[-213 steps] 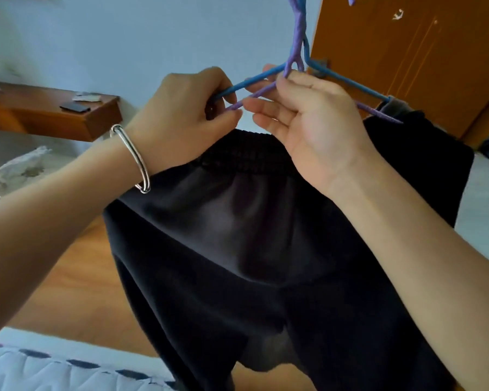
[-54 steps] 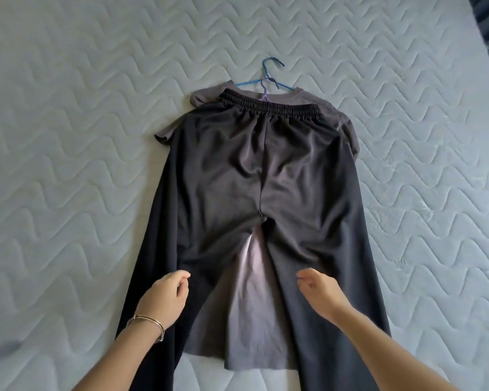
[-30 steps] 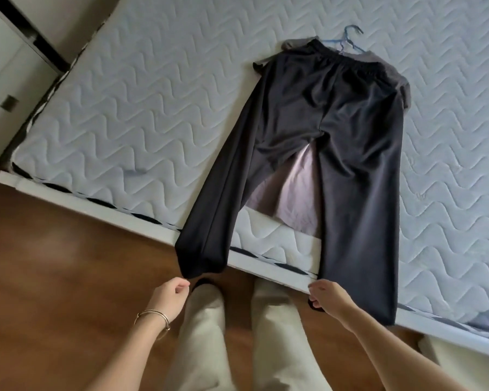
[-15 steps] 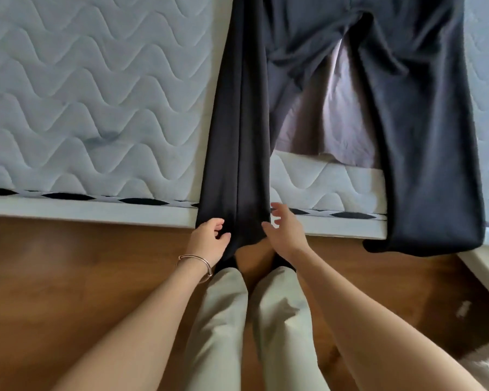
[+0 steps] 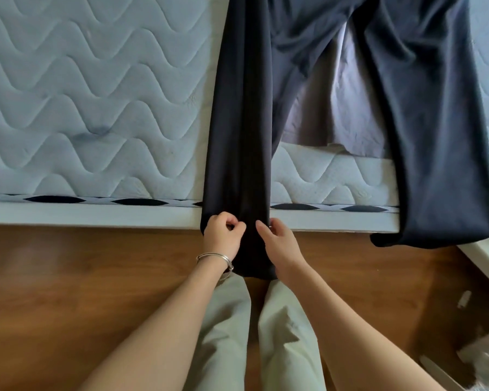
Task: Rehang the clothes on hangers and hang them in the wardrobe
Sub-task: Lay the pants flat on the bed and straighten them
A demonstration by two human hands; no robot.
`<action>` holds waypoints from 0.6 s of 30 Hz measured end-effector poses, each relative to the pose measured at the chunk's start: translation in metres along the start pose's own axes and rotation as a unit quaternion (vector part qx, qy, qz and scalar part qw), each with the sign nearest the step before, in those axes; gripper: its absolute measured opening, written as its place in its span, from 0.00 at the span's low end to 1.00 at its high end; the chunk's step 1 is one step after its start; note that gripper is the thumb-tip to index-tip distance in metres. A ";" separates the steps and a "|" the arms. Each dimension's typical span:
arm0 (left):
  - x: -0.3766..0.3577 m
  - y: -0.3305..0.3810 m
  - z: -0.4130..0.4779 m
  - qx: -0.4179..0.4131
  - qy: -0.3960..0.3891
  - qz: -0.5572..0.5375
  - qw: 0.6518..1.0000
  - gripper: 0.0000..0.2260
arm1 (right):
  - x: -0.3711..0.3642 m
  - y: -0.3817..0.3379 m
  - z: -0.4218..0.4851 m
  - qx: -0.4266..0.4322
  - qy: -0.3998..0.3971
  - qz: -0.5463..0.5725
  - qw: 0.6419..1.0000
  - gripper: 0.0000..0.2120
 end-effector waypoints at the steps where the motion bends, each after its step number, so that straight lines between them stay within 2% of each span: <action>1: 0.008 -0.004 -0.004 0.008 -0.001 -0.045 0.999 0.02 | -0.004 0.004 -0.004 -0.021 -0.023 0.053 0.998 0.12; 4: 0.038 -0.027 -0.012 0.049 0.020 -0.182 0.982 0.08 | -0.019 0.015 -0.016 -0.104 -0.090 0.194 0.971 0.17; 6: 0.063 -0.041 -0.007 0.065 0.061 -0.235 0.968 0.11 | -0.031 0.022 -0.020 -0.135 -0.119 0.171 0.969 0.14; 8: 0.091 -0.054 0.005 0.080 0.111 -0.251 0.958 0.11 | -0.046 0.033 -0.015 -0.153 -0.114 0.114 0.975 0.15; 10: 0.115 -0.061 0.019 0.081 0.139 -0.242 0.957 0.07 | -0.058 0.037 -0.005 -0.127 -0.069 0.056 0.988 0.22; 12: 0.130 -0.067 0.030 0.080 0.125 -0.211 0.966 0.06 | -0.063 0.038 0.007 -0.109 -0.017 0.015 0.994 0.34; 13: 0.133 -0.070 0.033 0.082 0.098 -0.198 0.972 0.08 | -0.063 0.038 0.009 -0.115 0.000 0.017 0.993 0.33; 15: 0.131 -0.078 0.036 0.075 0.026 -0.187 0.979 0.09 | -0.071 0.038 0.012 -0.139 -0.011 0.079 0.987 0.23; 18: 0.127 -0.081 0.027 0.052 -0.028 -0.193 0.979 0.04 | -0.086 0.034 0.007 -0.118 -0.052 0.134 0.983 0.13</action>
Point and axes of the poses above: each hand's wrist, its own z-axis towards the middle knuckle, its own x-axis out of the back of the hand, y = z × x, the point moved 7 cm from there along z, towards the middle knuckle, and after that the axes turned 5 degrees about x, right-handed, at the moved point
